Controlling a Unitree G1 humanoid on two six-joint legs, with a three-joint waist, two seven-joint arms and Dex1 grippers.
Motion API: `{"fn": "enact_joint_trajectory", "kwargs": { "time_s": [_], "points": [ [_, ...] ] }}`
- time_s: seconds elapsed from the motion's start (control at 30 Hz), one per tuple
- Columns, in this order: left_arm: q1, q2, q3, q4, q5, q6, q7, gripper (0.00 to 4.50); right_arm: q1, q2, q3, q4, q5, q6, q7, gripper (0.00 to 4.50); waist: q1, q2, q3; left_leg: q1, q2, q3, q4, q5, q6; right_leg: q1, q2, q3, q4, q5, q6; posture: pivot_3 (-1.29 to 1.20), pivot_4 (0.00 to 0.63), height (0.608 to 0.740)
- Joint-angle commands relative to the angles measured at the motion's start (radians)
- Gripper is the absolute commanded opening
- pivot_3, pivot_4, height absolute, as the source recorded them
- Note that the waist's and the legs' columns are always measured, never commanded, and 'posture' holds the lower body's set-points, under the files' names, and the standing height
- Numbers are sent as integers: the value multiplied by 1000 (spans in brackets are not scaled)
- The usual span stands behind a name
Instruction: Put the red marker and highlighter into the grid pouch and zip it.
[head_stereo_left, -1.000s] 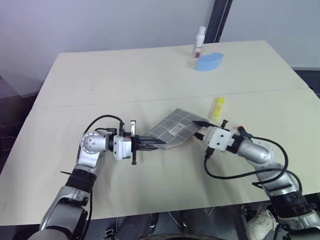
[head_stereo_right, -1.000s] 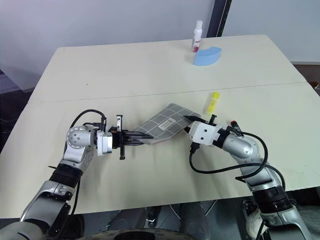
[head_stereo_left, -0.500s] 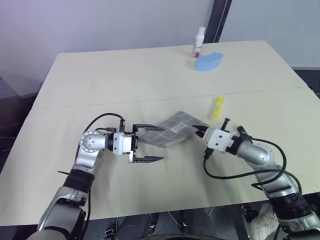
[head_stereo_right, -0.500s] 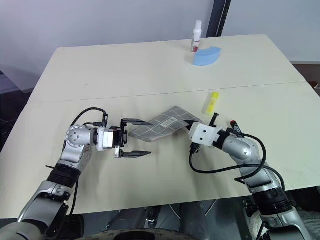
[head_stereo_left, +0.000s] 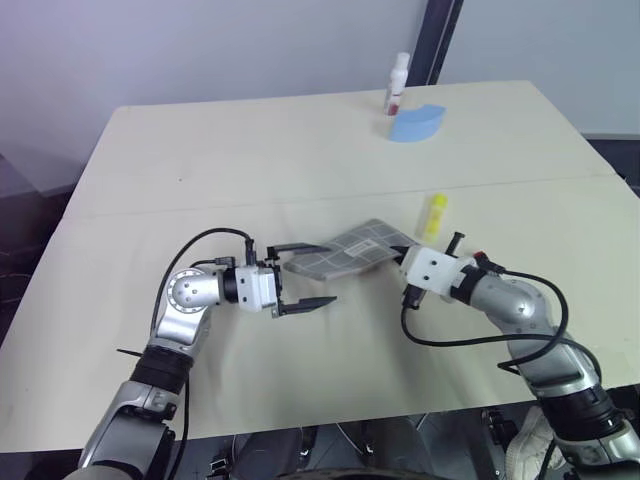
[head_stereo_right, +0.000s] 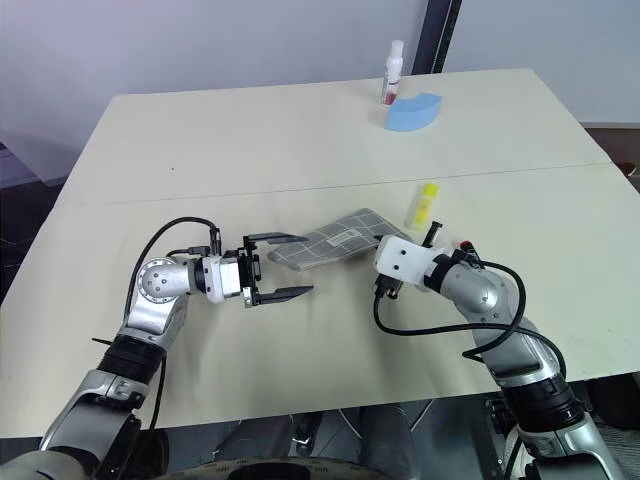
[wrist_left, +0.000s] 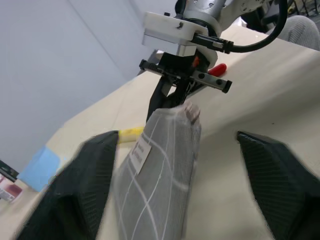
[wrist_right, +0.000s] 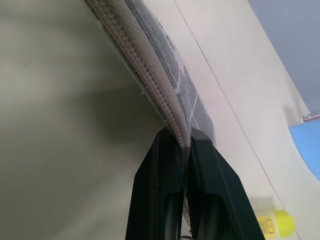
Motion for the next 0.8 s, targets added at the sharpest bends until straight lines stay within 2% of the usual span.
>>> {"fn": "enact_joint_trajectory", "kwargs": {
  "time_s": [0.03, 0.13, 0.37, 0.5, 0.67, 0.7, 0.8],
  "points": [
    [13, 7, -7, -41, -11, 12, 7, 1754, -12, -2, -2, -51, 2, -5, 6, 0, 0, 0, 0, 0, 0, 0, 0, 0, 0, 0, 0, 0, 0, 0, 0, 0, 150, 739],
    [13, 7, -13, -32, -2, 15, 15, 98, -4, 5, -3, -60, 8, 9, 4, 0, 0, 0, 0, 0, 0, 0, 0, 0, 0, 0, 0, 0, 0, 0, 0, 0, 150, 739],
    [-1, 19, -5, -9, -6, 30, 12, 37, 18, 6, -19, -86, 47, 27, 21, 0, 1, 0, 0, 0, 0, 0, 0, 0, 0, 0, 0, 0, 0, 0, 0, 0, 150, 739],
    [-16, 21, 4, 8, -9, 12, 13, 0, 39, 27, -83, -142, 177, 84, 54, 1580, 0, 0, 0, 0, 0, 0, 0, 0, 0, 0, 0, 0, 0, 0, 0, 0, 150, 739],
    [-20, 31, 12, 12, -30, -4, -4, 0, 130, 37, -247, -243, 386, 206, 81, 4271, 2, 0, 0, 0, 0, -1, -1, 0, 1, 0, 0, 0, 0, 0, 0, 0, 150, 739],
    [-18, 34, 11, 6, -43, -6, -16, 0, 140, 41, -279, -238, 411, 226, 72, 4443, 2, 0, 0, 0, 0, 0, -1, -1, 1, 0, 0, 0, -1, 0, 0, 0, 150, 739],
    [-19, 37, 9, 3, -58, -14, -31, 0, 151, 39, -317, -197, 419, 252, 38, 4443, -1, 0, 0, 0, 0, 0, -1, -1, 1, 0, 0, 0, -2, 0, 0, 0, 150, 739]
  ]
}}
